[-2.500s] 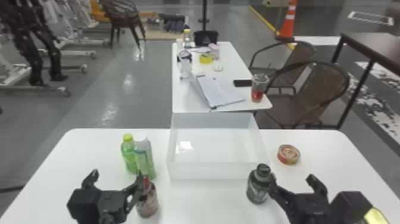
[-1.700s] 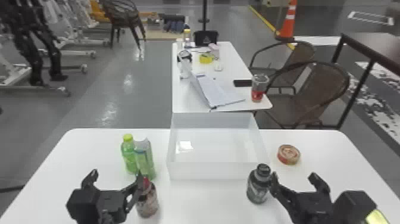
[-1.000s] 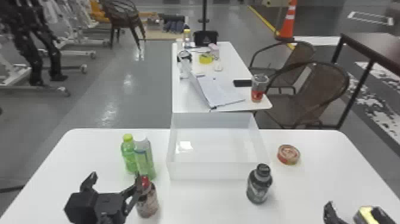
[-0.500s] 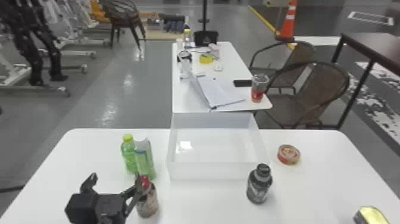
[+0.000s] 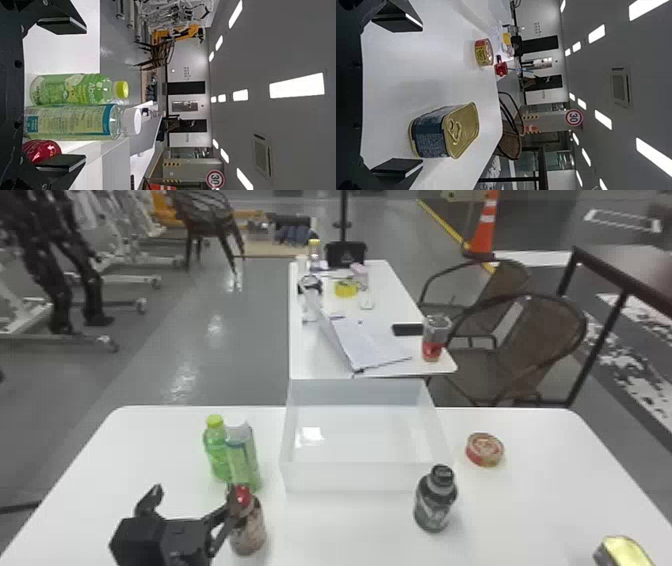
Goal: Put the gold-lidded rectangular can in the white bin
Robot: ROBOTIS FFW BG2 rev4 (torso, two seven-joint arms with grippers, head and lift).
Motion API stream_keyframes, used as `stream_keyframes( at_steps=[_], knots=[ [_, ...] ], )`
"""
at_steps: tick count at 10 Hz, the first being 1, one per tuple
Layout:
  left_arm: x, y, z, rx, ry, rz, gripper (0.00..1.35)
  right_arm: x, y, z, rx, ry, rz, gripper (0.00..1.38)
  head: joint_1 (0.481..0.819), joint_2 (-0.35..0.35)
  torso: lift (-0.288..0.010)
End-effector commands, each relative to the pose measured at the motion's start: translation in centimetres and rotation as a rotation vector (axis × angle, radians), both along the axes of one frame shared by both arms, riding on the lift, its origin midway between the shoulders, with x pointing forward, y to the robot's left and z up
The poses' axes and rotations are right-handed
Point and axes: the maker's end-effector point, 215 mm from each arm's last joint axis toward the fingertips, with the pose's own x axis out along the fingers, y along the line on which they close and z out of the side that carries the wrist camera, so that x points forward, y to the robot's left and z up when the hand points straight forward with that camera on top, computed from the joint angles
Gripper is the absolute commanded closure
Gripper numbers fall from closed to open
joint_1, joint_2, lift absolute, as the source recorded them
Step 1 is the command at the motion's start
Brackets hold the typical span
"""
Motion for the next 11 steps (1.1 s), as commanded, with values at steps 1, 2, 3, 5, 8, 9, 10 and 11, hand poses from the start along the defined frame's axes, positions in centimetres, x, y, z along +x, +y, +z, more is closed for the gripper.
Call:
stream_keyframes(
  at_steps=[1, 2, 3, 5, 8, 9, 10, 11],
  knots=[
    [-0.1, 0.0, -0.4, -0.002, 0.009, 0.002, 0.16, -0.6, -1.5, 0.4, -0.046, 0.008, -0.013, 0.1, 0.549, 0.0, -0.1],
    [-0.1, 0.1, -0.5, -0.004, 0.01, 0.001, 0.16, -1.1, -3.5, 0.7, -0.092, 0.019, -0.038, 0.1, 0.549, 0.0, -0.1],
    [-0.1, 0.2, -0.5, -0.006, 0.01, 0.004, 0.16, -1.7, -5.5, 0.8, -0.114, 0.021, -0.072, 0.1, 0.549, 0.0, -0.1],
    [-0.2, 0.1, -0.7, -0.01, 0.015, 0.003, 0.16, -1.8, -6.8, 0.1, -0.079, 0.013, -0.114, 0.1, 0.549, 0.0, -0.1],
    [-0.2, 0.0, -0.9, -0.017, 0.018, 0.003, 0.16, 0.3, -5.8, -0.7, -0.024, -0.008, -0.082, 0.1, 0.549, 0.0, -0.1],
    [-0.3, 0.2, -1.0, -0.018, 0.019, 0.004, 0.16, 1.6, -5.1, -0.8, -0.01, -0.015, -0.057, 0.1, 0.549, 0.0, -0.1],
    [-0.3, 0.0, -1.0, -0.018, 0.021, 0.0, 0.16, 3.2, -5.0, 0.1, -0.005, -0.041, -0.056, 0.1, 0.549, 0.0, -0.1],
    [-0.3, 0.2, -1.1, -0.021, 0.021, 0.001, 0.16, 4.0, -4.9, 0.1, -0.001, -0.047, -0.056, 0.1, 0.549, 0.0, -0.1]
  ],
)
